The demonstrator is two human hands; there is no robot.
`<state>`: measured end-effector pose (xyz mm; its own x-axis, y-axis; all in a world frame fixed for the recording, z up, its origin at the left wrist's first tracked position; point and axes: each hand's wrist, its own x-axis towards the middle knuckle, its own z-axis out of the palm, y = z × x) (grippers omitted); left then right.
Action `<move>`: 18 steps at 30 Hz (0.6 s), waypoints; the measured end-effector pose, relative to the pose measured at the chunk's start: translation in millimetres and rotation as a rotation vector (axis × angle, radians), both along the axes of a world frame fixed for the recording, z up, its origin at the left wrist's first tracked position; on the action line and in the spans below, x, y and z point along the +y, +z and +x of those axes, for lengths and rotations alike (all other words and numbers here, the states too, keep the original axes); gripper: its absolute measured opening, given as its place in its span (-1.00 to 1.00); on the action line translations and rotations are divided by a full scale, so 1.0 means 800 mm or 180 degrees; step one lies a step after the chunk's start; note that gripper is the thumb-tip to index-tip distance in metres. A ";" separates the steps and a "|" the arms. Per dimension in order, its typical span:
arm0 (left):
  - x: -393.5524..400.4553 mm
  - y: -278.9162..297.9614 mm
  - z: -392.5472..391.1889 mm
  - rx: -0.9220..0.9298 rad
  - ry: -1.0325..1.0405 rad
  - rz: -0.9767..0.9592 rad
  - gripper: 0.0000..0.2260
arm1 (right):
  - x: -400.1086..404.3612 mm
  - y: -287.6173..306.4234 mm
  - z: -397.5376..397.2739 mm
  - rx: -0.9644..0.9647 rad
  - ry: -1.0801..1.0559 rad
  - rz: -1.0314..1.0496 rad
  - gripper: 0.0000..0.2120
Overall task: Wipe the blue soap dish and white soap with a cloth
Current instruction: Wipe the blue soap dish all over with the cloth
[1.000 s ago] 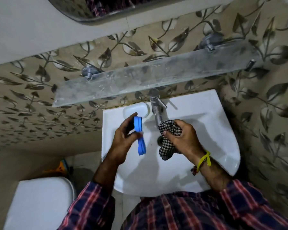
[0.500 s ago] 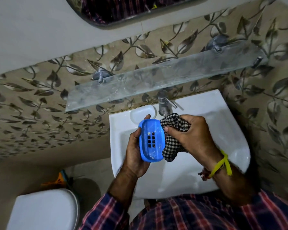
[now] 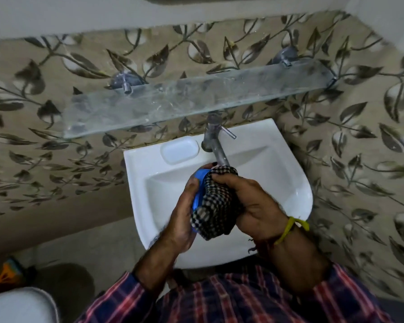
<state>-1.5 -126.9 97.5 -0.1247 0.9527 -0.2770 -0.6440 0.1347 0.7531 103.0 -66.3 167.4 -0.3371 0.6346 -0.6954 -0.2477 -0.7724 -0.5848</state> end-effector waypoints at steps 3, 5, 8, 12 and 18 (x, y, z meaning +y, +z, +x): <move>-0.006 0.008 -0.005 0.0071 0.0086 0.0038 -0.59 | -0.001 -0.001 -0.009 0.0299 0.0058 -0.0306 -0.74; -0.004 0.013 -0.012 0.0127 0.0164 0.0053 -0.58 | 0.001 -0.001 -0.016 0.0395 0.0221 -0.0207 -0.72; 0.010 0.031 -0.023 0.0232 0.0317 0.0143 -0.61 | 0.013 0.006 -0.021 0.0325 0.0593 0.0222 -0.74; 0.026 0.042 -0.018 0.0190 0.0324 0.0302 -0.64 | 0.041 0.022 -0.010 0.0234 0.0898 0.0542 -0.77; 0.052 0.049 0.004 0.0310 0.0503 0.0451 -0.61 | 0.067 0.028 0.005 0.0492 0.1117 0.0686 -0.75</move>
